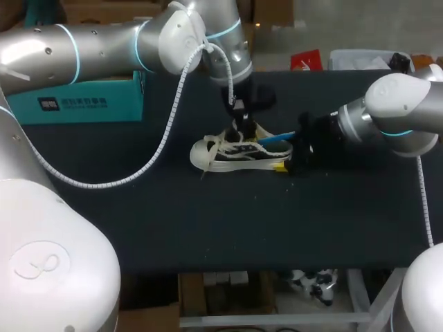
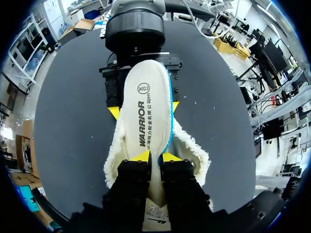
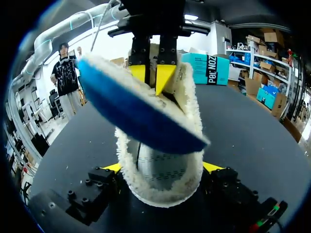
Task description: Open the shoe tongue, take the insole out of the shoe, put the insole back into the shoe, and pack the shoe into the shoebox
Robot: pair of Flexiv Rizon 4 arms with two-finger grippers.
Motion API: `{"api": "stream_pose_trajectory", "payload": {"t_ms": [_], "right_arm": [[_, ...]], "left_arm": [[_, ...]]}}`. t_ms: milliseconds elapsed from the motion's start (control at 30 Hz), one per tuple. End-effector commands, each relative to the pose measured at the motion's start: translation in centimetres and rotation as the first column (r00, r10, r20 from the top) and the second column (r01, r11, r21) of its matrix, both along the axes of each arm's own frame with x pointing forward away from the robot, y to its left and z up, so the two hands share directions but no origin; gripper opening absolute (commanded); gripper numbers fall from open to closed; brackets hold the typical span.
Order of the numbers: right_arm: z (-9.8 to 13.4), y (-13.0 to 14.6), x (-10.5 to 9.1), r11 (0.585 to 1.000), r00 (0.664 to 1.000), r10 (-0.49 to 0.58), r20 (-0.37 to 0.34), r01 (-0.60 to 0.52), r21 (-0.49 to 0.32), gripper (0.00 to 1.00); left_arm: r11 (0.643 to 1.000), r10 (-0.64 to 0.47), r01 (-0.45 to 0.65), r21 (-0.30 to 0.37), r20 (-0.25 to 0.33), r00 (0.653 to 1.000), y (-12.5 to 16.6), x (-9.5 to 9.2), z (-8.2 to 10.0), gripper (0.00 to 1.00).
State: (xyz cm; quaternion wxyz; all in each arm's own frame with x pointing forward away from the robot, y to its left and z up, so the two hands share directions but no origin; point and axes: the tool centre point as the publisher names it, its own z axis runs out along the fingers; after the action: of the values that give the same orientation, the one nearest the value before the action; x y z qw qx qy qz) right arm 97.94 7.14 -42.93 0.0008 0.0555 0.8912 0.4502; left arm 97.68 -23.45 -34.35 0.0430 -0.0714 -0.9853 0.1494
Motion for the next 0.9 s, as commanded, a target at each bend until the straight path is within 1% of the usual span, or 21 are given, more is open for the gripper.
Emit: {"api": "stream_pose_trajectory", "payload": {"t_ms": [33, 200, 400, 433, 467, 500, 567, 600, 633, 800, 900], "right_arm": [[-0.4, 0.0, -0.1, 1.000, 1.000, 0.001, 0.000, -0.001, 0.002, 0.00], [-0.4, 0.0, -0.1, 1.000, 1.000, 0.001, 0.000, -0.001, 0.002, 0.00], [-0.4, 0.0, -0.1, 1.000, 1.000, 0.001, 0.000, -0.001, 0.002, 0.00], [-0.4, 0.0, -0.1, 1.000, 1.000, 0.001, 0.000, -0.001, 0.002, 0.00], [-0.4, 0.0, -0.1, 1.000, 1.000, 0.001, 0.000, -0.001, 0.002, 0.00], [-0.4, 0.0, -0.1, 1.000, 1.000, 0.001, 0.000, -0.001, 0.002, 0.00], [-0.4, 0.0, -0.1, 1.000, 1.000, 0.001, 0.000, -0.001, 0.002, 0.00], [-0.4, 0.0, -0.1, 1.000, 1.000, 0.001, 0.000, -0.001, 0.002, 0.00], [-0.4, 0.0, -0.1, 1.000, 1.000, 0.001, 0.000, -0.001, 0.002, 0.00], [-0.4, 0.0, -0.1, 1.000, 1.000, 0.001, 0.000, -0.001, 0.002, 0.00], [-0.4, 0.0, -0.1, 1.000, 1.000, 0.001, 0.000, -0.001, 0.002, 0.00]], "left_arm": [[1.000, 0.013, -0.012, -0.011, 0.007, 1.000, 0.0, -0.4, 0.7, 0.00], [0.999, 0.031, -0.030, -0.024, 0.011, 0.999, -0.1, -0.6, 1.5, 0.00], [0.997, 0.070, -0.070, -0.015, 0.032, 0.997, -0.4, -0.7, 2.2, 0.00], [0.997, 0.076, -0.075, -0.018, 0.035, 0.997, -0.4, -0.7, 2.4, 0.10], [0.997, 0.082, -0.081, -0.019, 0.039, 0.996, -0.5, -0.7, 2.5, 0.22], [0.996, 0.090, -0.089, -0.018, 0.045, 0.995, -0.5, -0.7, 2.6, 0.27], [0.995, 0.102, -0.102, -0.016, 0.055, 0.993, -0.7, -0.8, 2.7, 0.31], [0.994, 0.112, -0.111, -0.012, 0.065, 0.992, -0.9, -0.9, 2.8, 0.42], [0.993, 0.115, -0.115, -0.010, 0.069, 0.991, -1.1, -1.0, 2.8, 0.44], [0.992, 0.129, -0.129, -0.005, 0.085, 0.988, -1.6, -1.2, 2.7, 0.40], [0.992, 0.127, -0.126, -0.014, 0.091, 0.988, -1.8, -1.6, 2.7, 0.38]]}}
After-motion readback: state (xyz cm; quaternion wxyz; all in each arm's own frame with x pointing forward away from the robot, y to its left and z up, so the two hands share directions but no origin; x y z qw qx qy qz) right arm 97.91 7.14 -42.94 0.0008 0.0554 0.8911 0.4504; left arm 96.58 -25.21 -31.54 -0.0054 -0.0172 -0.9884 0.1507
